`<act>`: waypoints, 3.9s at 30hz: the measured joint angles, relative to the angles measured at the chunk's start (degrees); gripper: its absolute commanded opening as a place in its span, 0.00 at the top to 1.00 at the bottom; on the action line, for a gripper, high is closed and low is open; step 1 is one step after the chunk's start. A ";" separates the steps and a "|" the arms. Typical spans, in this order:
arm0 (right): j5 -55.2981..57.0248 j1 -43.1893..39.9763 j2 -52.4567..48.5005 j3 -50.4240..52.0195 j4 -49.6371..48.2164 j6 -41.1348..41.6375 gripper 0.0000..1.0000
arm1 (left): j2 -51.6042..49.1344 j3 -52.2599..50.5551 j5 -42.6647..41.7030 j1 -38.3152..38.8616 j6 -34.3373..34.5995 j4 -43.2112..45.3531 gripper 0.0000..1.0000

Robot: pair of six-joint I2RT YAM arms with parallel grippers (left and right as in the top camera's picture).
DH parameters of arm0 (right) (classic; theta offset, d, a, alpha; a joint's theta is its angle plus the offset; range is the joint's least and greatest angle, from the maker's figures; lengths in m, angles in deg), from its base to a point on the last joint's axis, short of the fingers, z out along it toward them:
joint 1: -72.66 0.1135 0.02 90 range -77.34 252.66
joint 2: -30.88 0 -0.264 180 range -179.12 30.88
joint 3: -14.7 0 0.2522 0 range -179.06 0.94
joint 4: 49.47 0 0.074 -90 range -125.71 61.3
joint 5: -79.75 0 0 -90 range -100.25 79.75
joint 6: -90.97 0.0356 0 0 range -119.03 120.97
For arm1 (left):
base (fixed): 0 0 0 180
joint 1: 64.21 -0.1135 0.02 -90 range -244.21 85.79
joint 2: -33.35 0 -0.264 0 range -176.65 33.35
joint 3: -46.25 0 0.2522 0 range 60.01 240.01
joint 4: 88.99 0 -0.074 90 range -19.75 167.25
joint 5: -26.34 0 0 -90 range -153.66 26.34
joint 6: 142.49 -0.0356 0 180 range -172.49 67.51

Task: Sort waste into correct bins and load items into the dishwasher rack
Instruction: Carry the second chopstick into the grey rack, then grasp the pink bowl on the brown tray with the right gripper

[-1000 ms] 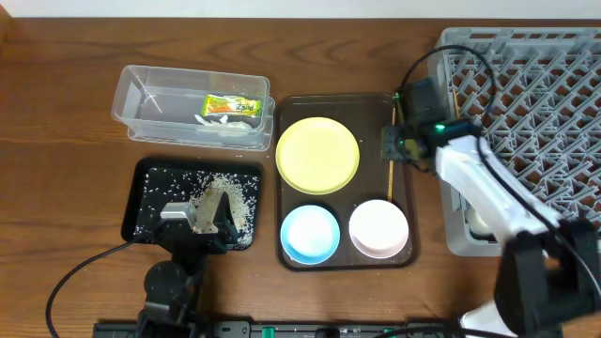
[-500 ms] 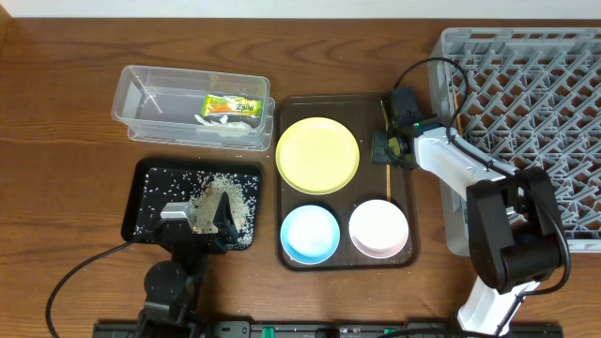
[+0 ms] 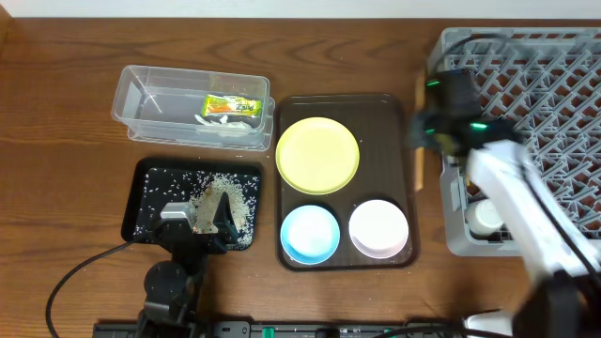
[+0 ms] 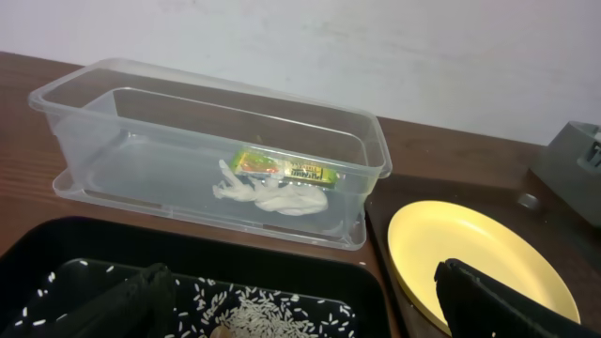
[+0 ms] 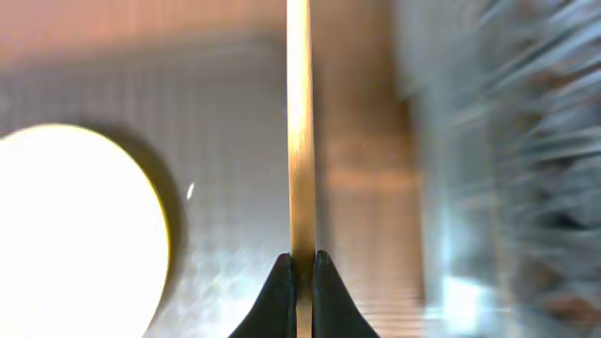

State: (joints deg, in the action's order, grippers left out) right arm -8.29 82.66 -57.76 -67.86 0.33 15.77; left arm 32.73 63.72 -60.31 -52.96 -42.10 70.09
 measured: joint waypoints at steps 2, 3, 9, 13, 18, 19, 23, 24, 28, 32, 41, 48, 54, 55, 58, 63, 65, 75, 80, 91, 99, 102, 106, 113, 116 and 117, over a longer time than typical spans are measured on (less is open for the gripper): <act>0.94 -3.15 3.45 -0.57 0.17 -2.34 0.99 | 0.00 0.00 0.00 0.00 0.00 0.02 0.09; 1.66 -4.85 4.52 -0.76 0.15 -3.67 0.99 | 0.00 0.00 0.00 0.00 0.00 0.02 0.09; 3.87 -10.93 2.25 -0.83 0.33 -9.42 0.99 | 0.00 0.00 0.00 0.00 0.00 0.02 0.09; 4.59 -11.69 -2.34 -0.79 -0.09 -10.95 0.80 | 0.00 0.00 0.00 0.00 0.00 0.02 0.09; 4.85 -11.69 -5.40 -0.39 -1.14 -12.20 0.58 | 0.00 0.00 0.00 0.00 0.00 0.02 0.09; 4.94 -11.69 -5.29 -0.39 -1.18 -12.28 0.58 | 0.00 0.00 0.00 0.00 0.00 0.02 0.09; 3.39 -11.65 -2.99 -0.39 -0.37 -11.37 0.56 | 0.00 0.00 0.00 0.00 0.00 0.02 0.09; 2.19 -11.63 -1.92 -0.39 -0.11 -11.10 0.55 | 0.00 0.00 0.00 0.00 0.00 0.02 0.09; -7.54 -10.34 5.33 -0.44 0.74 -10.25 0.59 | 0.00 0.00 0.00 0.00 0.00 0.02 0.09; -15.89 -5.05 10.64 -0.96 3.52 -9.33 0.64 | 0.00 0.00 0.00 0.00 0.00 0.02 0.09; -13.35 11.93 7.67 -0.90 7.34 -4.07 0.39 | 0.00 0.00 0.00 0.00 0.00 0.02 0.09; -6.93 14.36 0.61 -0.90 4.22 0.90 0.39 | 0.00 0.00 0.00 0.00 0.00 0.02 0.09; -6.23 14.32 -6.25 -0.85 3.61 3.91 0.40 | 0.00 0.00 0.00 0.00 0.00 0.02 0.09; -6.27 14.27 -6.71 -0.83 3.74 4.15 0.39 | 0.00 0.00 0.00 0.00 0.00 0.02 0.09; -6.64 13.99 -7.37 -0.83 4.31 4.50 0.40 | 0.00 0.00 0.00 0.00 0.00 0.02 0.09; -9.25 13.31 -7.06 -0.81 10.34 3.67 0.43 | 0.00 0.00 0.00 0.00 0.00 0.04 0.09; -9.90 12.72 -6.54 -0.76 13.81 3.54 0.42 | 0.00 0.00 0.00 0.00 0.00 0.02 0.09; -10.08 11.10 0.81 -0.68 26.99 2.86 0.40 | 0.00 0.00 0.00 0.00 0.00 0.02 0.09; -10.08 11.10 1.88 2.51 25.18 2.75 0.38 | 0.00 0.00 0.00 0.00 0.00 0.02 0.09; -10.25 11.10 1.81 19.02 16.28 4.09 0.38 | 0.00 -0.02 0.00 0.00 0.00 0.07 0.09; -10.45 10.84 1.81 19.67 15.76 4.17 0.47 | 0.00 -0.02 0.00 0.00 0.00 0.07 0.09; -10.58 9.94 1.81 19.67 15.91 4.33 0.56 | 0.00 -0.02 0.00 0.00 0.00 0.07 0.09; -10.64 7.74 1.81 19.80 16.11 4.37 0.69 | 0.00 -0.02 0.00 0.00 0.00 0.07 0.09; -13.20 5.95 1.81 22.25 14.16 2.03 0.86 | 0.00 -0.02 0.00 0.00 0.00 0.09 0.09; -14.19 5.92 1.81 22.27 13.77 1.01 0.92 | 0.00 -0.02 0.00 0.00 0.00 0.09 0.09; -14.36 5.92 1.81 22.25 13.79 0.87 0.94 | 0.00 -0.02 0.00 0.00 0.00 0.09 0.09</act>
State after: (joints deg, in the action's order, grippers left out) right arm -22.65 88.58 -55.94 -45.61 14.12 16.65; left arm 32.73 63.70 -60.31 -52.96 -42.10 70.17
